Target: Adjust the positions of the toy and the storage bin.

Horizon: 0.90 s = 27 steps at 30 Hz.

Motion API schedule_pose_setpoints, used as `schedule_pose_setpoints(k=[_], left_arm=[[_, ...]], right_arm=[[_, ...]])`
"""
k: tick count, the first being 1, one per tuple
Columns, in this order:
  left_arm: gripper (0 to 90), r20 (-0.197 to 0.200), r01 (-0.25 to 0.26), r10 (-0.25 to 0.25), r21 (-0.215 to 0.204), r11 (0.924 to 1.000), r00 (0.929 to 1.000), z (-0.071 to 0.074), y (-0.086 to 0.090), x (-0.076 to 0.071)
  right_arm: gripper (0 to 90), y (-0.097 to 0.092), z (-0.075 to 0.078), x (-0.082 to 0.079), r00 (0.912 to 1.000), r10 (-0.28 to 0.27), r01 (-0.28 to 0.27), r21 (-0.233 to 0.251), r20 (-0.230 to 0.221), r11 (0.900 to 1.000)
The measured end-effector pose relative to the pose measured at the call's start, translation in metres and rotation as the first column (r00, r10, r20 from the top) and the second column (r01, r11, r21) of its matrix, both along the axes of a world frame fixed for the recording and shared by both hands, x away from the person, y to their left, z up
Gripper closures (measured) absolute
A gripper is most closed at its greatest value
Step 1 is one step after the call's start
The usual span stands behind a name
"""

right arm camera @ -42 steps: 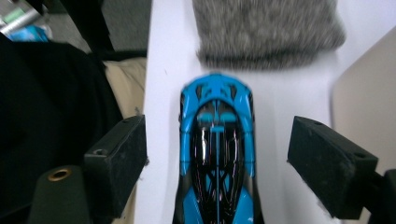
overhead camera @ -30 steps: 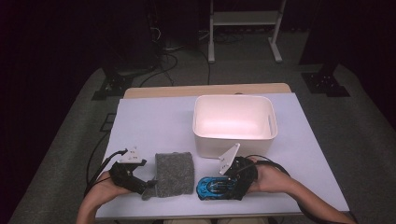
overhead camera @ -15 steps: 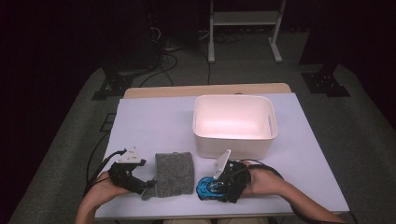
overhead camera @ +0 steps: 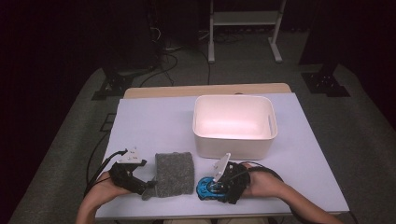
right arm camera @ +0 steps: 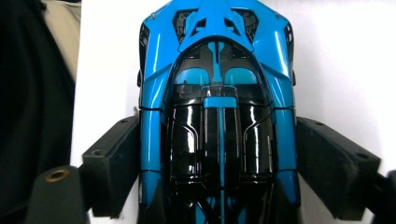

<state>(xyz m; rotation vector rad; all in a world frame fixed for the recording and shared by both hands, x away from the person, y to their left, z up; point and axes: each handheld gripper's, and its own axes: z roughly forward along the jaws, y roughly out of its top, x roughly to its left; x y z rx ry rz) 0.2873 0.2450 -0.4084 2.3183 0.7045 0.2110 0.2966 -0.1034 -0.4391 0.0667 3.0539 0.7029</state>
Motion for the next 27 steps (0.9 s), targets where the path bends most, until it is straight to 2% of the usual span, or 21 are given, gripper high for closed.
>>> schedule_pose_setpoints(k=[5, 16, 23, 27], left_arm=[[9.7, -0.002, 0.002, -0.002, 0.001, 1.0000, 1.0000, 0.000, 0.000, -0.001], [9.7, 0.002, -0.005, 0.005, -0.006, 1.0000, 1.0000, -0.001, 0.002, 0.000], [9.7, 0.005, -0.001, 0.001, -0.005, 1.0000, 1.0000, 0.000, 0.003, -0.001], [9.7, 0.004, -0.006, 0.006, -0.010, 0.9999, 1.0000, 0.000, 0.003, -0.001]], right_arm=[[24.7, 0.000, 0.002, -0.001, 1.0000, 0.003, -0.003, -0.001, -0.001, 1.0000], [25.2, -0.003, 0.004, 0.001, 0.9998, 0.016, -0.016, 0.000, -0.014, 0.9999], [25.2, -0.006, 0.005, 0.001, 0.9996, 0.023, -0.023, 0.022, -0.017, 0.9995], [25.2, -0.008, 0.013, 0.003, 0.9994, 0.022, -0.021, 0.040, -0.026, 0.9990]])
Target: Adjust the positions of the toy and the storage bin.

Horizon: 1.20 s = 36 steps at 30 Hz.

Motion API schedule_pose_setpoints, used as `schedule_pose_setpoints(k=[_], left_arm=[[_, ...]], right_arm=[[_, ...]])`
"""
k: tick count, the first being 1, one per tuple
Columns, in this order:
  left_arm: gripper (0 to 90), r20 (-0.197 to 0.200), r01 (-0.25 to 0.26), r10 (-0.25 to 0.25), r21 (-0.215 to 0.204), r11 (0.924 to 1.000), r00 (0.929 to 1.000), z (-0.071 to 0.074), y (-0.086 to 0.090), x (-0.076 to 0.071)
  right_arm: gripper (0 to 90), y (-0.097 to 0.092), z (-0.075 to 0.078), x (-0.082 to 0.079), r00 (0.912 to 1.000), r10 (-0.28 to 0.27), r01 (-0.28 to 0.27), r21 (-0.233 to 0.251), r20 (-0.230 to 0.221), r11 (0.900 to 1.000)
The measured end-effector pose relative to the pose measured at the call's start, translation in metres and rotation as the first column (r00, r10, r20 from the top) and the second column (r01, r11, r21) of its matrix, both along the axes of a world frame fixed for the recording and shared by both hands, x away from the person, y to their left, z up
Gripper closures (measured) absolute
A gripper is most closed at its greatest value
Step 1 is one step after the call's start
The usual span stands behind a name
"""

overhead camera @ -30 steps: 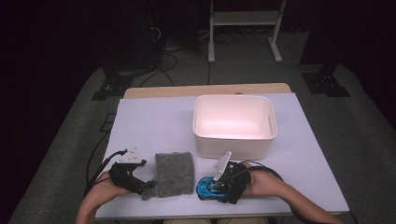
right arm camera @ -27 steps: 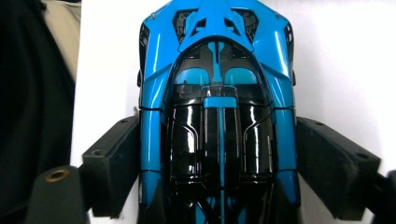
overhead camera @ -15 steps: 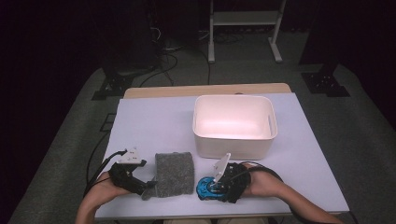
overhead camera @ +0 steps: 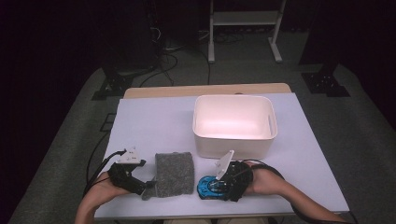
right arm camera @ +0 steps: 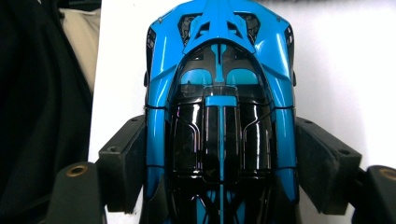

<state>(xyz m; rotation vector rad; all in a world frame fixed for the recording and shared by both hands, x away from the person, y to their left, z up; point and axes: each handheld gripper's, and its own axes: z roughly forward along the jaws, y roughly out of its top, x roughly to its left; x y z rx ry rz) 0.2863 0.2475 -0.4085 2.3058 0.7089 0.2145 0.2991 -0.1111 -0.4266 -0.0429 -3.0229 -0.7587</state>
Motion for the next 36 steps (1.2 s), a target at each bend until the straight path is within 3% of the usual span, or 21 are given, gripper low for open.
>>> schedule_pose_setpoints(k=[5, 11, 25, 36], left_arm=[[9.7, 0.000, 0.001, -0.001, -0.001, 1.0000, 1.0000, 0.000, 0.000, 0.000], [9.7, 0.000, 0.003, -0.003, -0.003, 1.0000, 1.0000, -0.001, 0.000, 0.000], [9.7, 0.009, 0.000, 0.000, -0.017, 0.9999, 1.0000, 0.000, 0.002, 0.002], [9.4, 0.012, -0.009, 0.009, -0.022, 0.9997, 0.9999, -0.002, 0.006, 0.001]], right_arm=[[25.2, -0.002, 0.011, 0.000, 1.0000, -0.001, 0.001, 0.019, 0.001, 0.9998], [25.2, -0.008, 0.037, 0.000, 1.0000, -0.003, 0.002, 0.042, 0.005, 0.9991], [25.2, -0.016, 0.089, 0.001, 0.9996, 0.000, -0.002, 0.043, 0.029, 0.9991], [25.2, -0.019, 0.128, 0.012, 0.9984, -0.004, 0.000, 0.063, 0.056, 0.9980]])
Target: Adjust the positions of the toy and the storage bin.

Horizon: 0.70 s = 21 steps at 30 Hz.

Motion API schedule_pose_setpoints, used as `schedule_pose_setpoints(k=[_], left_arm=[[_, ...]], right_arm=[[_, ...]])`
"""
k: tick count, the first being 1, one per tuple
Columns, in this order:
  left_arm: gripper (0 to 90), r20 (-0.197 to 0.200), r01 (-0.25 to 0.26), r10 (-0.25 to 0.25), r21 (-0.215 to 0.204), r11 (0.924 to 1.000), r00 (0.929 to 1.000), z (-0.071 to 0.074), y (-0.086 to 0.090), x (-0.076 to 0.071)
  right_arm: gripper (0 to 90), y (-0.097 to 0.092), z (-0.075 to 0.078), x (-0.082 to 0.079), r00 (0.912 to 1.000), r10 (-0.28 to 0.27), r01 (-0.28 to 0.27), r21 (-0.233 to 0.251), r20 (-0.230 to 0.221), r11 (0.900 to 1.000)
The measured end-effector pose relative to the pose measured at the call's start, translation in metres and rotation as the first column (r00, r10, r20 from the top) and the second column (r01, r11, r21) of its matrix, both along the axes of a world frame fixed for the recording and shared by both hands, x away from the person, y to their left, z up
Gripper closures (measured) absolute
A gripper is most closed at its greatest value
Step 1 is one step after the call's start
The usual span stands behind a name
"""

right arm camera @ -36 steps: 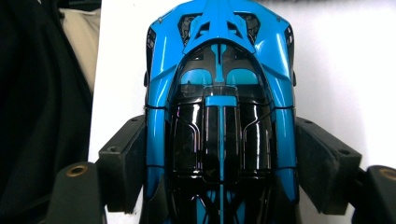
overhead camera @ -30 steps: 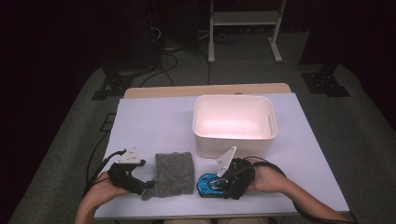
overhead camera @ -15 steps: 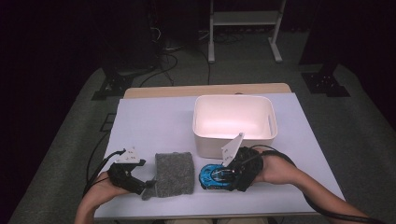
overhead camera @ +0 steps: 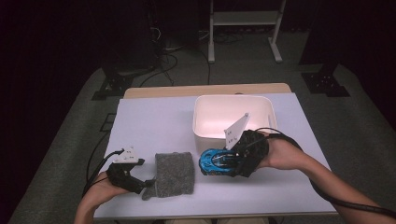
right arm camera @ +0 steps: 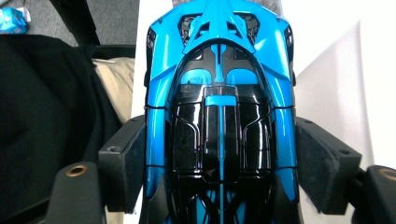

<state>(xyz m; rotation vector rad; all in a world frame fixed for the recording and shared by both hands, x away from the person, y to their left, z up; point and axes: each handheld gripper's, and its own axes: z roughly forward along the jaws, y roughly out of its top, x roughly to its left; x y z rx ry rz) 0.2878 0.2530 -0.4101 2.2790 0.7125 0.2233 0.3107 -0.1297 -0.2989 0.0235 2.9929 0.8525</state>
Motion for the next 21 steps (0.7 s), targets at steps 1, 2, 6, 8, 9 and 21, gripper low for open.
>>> schedule_pose_setpoints(k=[1, 2, 6, 8, 9, 21], left_arm=[[9.4, 0.000, 0.001, -0.001, 0.001, 1.0000, 1.0000, 0.000, 0.000, 0.000], [9.3, -0.002, -0.001, 0.001, -0.001, 1.0000, 1.0000, -0.001, 0.000, 0.000], [8.6, -0.005, -0.002, 0.002, -0.005, 1.0000, 1.0000, -0.001, 0.000, 0.001], [8.6, -0.007, -0.004, 0.004, -0.007, 1.0000, 1.0000, -0.001, 0.001, 0.001], [8.6, -0.004, -0.004, 0.004, -0.007, 1.0000, 1.0000, 0.000, 0.001, 0.001], [6.3, 0.001, -0.027, 0.027, -0.011, 0.9996, 0.9996, 0.002, 0.004, 0.002]], right_arm=[[25.2, 0.000, 0.003, 0.001, 1.0000, -0.004, 0.004, 0.002, -0.001, 1.0000], [25.2, 0.000, 0.005, 0.003, 1.0000, 0.000, 0.000, 0.001, 0.004, 1.0000], [25.2, 0.001, 0.016, 0.011, 0.9999, 0.000, 0.000, 0.007, 0.012, 1.0000], [25.2, 0.001, 0.022, 0.015, 0.9998, 0.002, -0.002, 0.007, 0.018, 1.0000], [25.2, 0.000, 0.028, 0.019, 0.9998, -0.001, 0.001, 0.011, 0.021, 0.9999], [25.2, -0.005, 0.053, 0.053, 0.9989, -0.036, 0.036, -0.005, 0.029, 0.9994]])
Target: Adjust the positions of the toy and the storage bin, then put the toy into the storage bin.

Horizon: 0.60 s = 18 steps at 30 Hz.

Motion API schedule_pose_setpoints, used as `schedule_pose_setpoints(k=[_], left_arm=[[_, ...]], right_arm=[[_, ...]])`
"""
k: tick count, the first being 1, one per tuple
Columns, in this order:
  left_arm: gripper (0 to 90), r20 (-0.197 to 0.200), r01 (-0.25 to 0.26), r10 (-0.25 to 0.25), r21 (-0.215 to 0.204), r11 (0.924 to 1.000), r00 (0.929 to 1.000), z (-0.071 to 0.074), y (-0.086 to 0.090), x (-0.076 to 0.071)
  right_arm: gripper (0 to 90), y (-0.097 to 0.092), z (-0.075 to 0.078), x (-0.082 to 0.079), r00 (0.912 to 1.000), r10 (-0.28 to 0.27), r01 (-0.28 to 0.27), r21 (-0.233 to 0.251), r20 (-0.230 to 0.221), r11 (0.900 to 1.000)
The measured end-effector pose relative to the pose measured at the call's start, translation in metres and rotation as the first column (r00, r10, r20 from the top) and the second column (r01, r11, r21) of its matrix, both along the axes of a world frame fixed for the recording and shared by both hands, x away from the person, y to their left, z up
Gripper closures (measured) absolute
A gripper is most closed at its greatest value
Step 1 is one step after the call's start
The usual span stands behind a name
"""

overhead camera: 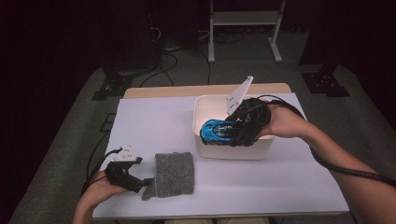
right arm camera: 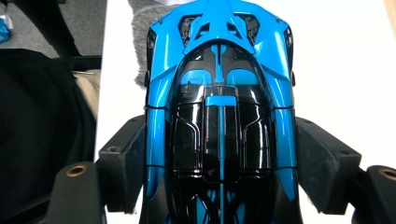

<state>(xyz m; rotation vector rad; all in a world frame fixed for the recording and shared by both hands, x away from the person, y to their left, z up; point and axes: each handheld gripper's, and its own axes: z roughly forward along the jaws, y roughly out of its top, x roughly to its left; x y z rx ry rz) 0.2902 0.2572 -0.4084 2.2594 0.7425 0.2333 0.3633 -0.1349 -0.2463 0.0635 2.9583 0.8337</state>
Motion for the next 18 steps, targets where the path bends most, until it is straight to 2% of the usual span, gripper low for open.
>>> schedule_pose_setpoints(k=[9, 14, 16, 18], left_arm=[[6.3, 0.001, 0.020, -0.020, 0.013, 0.9997, 0.9998, 0.000, -0.004, -0.002], [6.3, -0.008, 0.016, -0.016, 0.011, 0.9998, 0.9998, -0.002, -0.002, -0.005], [6.3, -0.006, 0.009, -0.009, 0.010, 0.9999, 0.9999, -0.002, -0.001, -0.005], [6.3, -0.003, 0.008, -0.008, 0.007, 0.9999, 1.0000, -0.002, 0.000, -0.005]], right_arm=[[27.0, -0.001, 0.012, 0.027, 0.9996, -0.027, 0.027, -0.006, 0.008, 0.9996], [27.2, -0.001, 0.008, 0.041, 0.9992, -0.039, 0.039, 0.004, 0.011, 0.9992], [27.1, -0.006, 0.003, 0.053, 0.9979, -0.064, 0.064, 0.001, 0.000, 0.9979], [27.1, -0.007, 0.001, 0.057, 0.9974, -0.071, 0.071, -0.001, -0.008, 0.9975]])
